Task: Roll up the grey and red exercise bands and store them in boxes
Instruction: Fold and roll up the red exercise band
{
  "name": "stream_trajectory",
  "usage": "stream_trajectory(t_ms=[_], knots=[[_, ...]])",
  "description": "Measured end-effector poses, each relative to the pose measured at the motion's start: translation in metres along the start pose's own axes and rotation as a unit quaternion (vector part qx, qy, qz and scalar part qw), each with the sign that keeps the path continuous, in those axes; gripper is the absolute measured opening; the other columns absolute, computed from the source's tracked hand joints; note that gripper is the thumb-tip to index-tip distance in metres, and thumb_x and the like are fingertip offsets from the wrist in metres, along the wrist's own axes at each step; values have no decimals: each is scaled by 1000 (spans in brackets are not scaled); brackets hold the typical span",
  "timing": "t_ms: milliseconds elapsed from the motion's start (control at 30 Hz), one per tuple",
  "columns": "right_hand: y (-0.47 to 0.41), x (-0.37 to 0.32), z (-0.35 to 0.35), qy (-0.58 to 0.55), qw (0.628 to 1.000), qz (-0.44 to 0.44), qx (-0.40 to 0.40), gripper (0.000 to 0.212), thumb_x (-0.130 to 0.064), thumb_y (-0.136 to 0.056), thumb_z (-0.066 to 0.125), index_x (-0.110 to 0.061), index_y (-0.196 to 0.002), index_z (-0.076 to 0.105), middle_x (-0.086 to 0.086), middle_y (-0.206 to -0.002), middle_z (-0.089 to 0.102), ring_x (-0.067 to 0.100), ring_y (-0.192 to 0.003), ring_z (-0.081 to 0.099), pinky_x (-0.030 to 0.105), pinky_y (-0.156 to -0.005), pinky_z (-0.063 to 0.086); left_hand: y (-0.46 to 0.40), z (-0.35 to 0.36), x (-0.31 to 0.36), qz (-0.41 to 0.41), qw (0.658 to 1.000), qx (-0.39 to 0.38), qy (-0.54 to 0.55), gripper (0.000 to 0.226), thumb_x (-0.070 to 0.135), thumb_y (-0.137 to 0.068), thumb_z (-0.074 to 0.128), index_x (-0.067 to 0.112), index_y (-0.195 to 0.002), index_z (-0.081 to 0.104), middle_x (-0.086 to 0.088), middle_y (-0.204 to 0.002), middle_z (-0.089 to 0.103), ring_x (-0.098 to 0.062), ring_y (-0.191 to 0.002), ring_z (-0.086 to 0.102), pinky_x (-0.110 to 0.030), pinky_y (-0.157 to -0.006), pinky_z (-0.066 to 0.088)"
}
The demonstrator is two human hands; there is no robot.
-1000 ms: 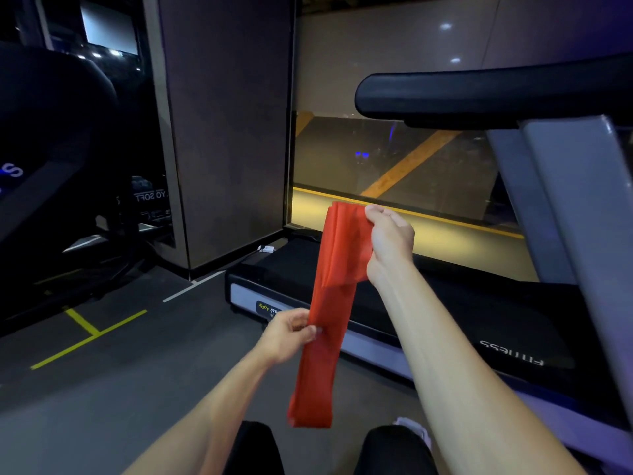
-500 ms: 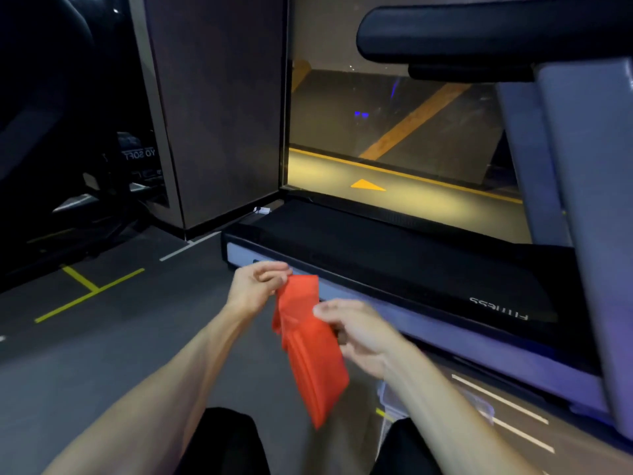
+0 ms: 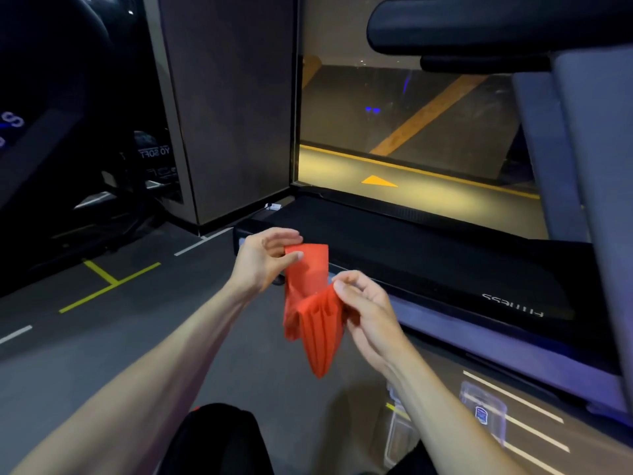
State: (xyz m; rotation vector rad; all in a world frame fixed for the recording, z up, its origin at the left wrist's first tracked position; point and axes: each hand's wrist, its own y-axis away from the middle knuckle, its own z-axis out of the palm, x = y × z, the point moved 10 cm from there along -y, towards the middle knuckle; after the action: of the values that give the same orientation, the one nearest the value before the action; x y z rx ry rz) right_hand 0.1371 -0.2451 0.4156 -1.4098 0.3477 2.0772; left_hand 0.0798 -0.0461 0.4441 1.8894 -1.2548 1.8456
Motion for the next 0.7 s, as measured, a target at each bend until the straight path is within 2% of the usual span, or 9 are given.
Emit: stream_trajectory(t_ms=[67, 133, 233, 333, 467, 567, 633, 700], knots=[[2, -8, 3, -8, 999, -16, -26, 8, -11, -91, 70, -14, -90, 63, 1, -74, 61, 12, -67, 51, 24, -64, 39, -1, -4, -9, -26, 1000, 7, -8, 48, 9, -76, 88, 14, -119, 68, 0, -116, 74, -16, -108, 71, -26, -91, 56], [6, -7, 7, 1, 998, -9, -58, 15, -23, -83, 79, -17, -90, 67, 17, -82, 57, 24, -75, 48, 31, -68, 36, -3, -10, -18, -47, 999, 16, -19, 57, 15, -71, 92, 18, -122, 65, 0, -121, 72, -16, -110, 70, -39, -100, 55], [15, 5, 8, 50, 994, 19, -94, 31, -35, -73, 89, -18, -91, 70, 29, -96, 51, 32, -89, 42, 36, -69, 36, -6, -9, -32, -96, 995, -8, -37, 86, 39, -52, 94, 18, -129, 60, -2, -125, 69, -15, -114, 68, -43, -105, 53], [19, 9, -3, 65, 995, 25, -75, 30, -35, -70, 89, -19, -89, 72, 21, -85, 56, 24, -77, 50, 29, -66, 43, -2, 4, -35, -119, 991, -58, -33, 112, 49, -40, 93, 12, -137, 53, -6, -134, 64, -17, -122, 64, -42, -109, 49], [19, 3, -20, 49, 998, 9, -29, 10, -21, -79, 78, -19, -84, 70, 8, -71, 58, 15, -65, 49, 22, -59, 40, 9, 17, -32, -104, 983, -120, -93, 136, 58, -37, 96, 13, -151, 39, 1, -149, 50, -14, -134, 52, -37, -116, 41], [19, -2, -25, 46, 999, -1, -14, 7, -16, -81, 73, -16, -85, 68, 4, -69, 58, 11, -63, 49, 22, -59, 37, 15, 20, -25, -63, 971, -139, -186, 137, 61, -41, 90, 12, -156, 32, 2, -152, 45, -13, -137, 48, -30, -116, 38], [19, -5, -27, 38, 999, -11, -5, 10, -12, -83, 76, -15, -85, 67, 2, -69, 61, 9, -61, 52, 21, -60, 39, 17, 20, -19, -53, 977, -127, -160, 130, 57, -44, 91, 12, -153, 38, 4, -148, 49, -12, -132, 53, -29, -113, 42], [18, -10, -25, 25, 999, -28, 3, 6, -7, -88, 69, -10, -88, 65, 2, -70, 63, 8, -62, 55, 20, -62, 43, 15, 18, -11, -52, 990, -90, -90, 106, 39, -53, 96, 10, -144, 50, 1, -140, 59, -17, -125, 62, -31, -108, 48]])
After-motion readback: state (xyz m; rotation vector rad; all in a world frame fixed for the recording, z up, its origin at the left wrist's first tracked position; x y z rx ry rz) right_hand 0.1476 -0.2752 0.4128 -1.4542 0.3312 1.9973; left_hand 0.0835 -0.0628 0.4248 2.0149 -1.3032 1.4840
